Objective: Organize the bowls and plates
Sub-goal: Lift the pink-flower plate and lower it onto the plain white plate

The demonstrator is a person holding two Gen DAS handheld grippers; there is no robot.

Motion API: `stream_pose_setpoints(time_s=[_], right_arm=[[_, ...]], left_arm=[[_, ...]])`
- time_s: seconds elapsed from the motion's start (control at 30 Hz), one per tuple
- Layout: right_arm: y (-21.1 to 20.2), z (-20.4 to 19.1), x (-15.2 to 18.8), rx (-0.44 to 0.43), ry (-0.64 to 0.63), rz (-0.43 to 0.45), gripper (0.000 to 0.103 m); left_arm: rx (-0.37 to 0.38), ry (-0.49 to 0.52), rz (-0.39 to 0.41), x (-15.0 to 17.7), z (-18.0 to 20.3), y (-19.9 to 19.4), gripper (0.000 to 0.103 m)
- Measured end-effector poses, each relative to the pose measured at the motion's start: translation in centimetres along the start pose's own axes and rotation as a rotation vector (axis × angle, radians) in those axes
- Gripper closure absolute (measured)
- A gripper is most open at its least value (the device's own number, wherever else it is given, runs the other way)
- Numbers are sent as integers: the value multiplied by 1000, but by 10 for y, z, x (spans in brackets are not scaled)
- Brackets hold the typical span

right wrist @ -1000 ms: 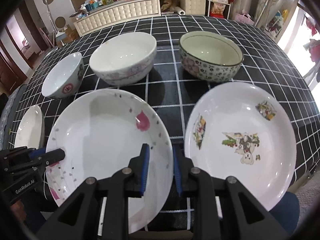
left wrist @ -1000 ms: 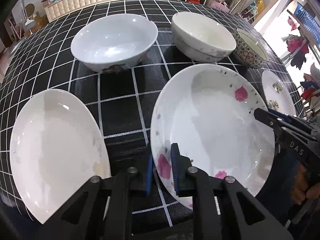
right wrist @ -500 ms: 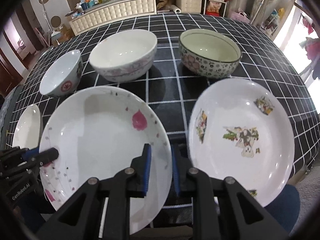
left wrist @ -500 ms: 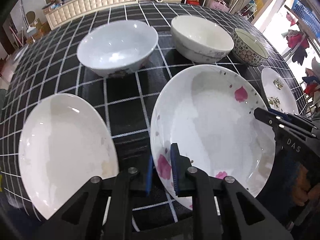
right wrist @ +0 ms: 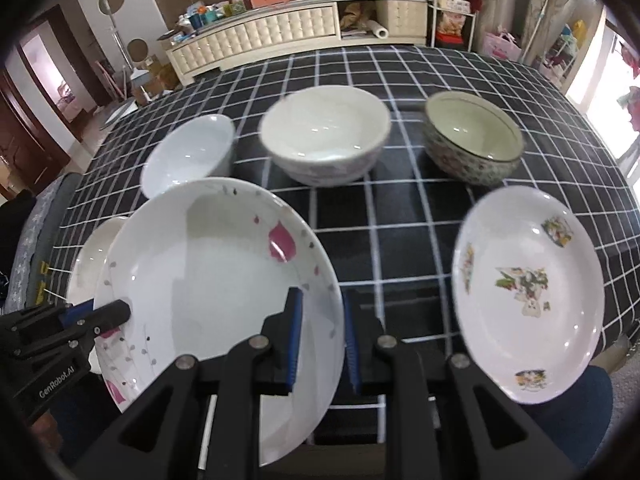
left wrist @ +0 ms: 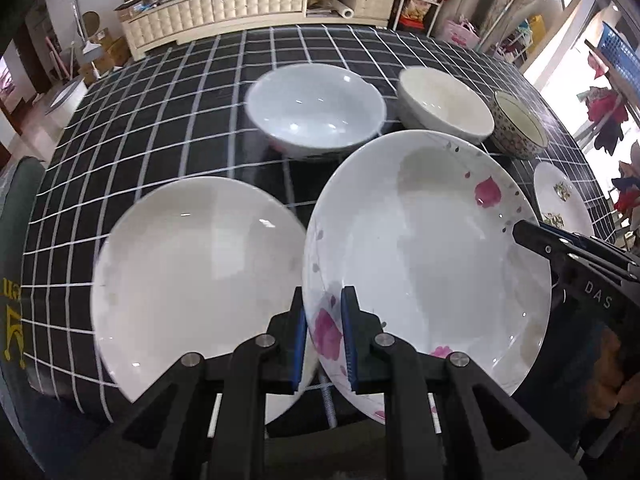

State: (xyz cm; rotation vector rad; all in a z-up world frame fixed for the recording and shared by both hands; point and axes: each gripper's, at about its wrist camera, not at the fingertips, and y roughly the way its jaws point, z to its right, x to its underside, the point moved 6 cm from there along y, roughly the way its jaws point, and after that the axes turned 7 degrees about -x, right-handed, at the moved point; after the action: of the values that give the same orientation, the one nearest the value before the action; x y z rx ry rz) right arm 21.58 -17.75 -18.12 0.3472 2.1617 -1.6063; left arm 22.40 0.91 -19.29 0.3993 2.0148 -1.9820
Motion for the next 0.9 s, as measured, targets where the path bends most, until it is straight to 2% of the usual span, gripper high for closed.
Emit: stream_pose_setpoints(time_s=[0.47, 0.9], right_arm=[[32, -83, 2, -74, -124, -56, 79], [48, -123, -6, -78, -220, -65, 79]], left_arm=[[-61, -152, -6, 27, -93, -16, 89], [-80, -217, -34, 46, -136, -10, 89]])
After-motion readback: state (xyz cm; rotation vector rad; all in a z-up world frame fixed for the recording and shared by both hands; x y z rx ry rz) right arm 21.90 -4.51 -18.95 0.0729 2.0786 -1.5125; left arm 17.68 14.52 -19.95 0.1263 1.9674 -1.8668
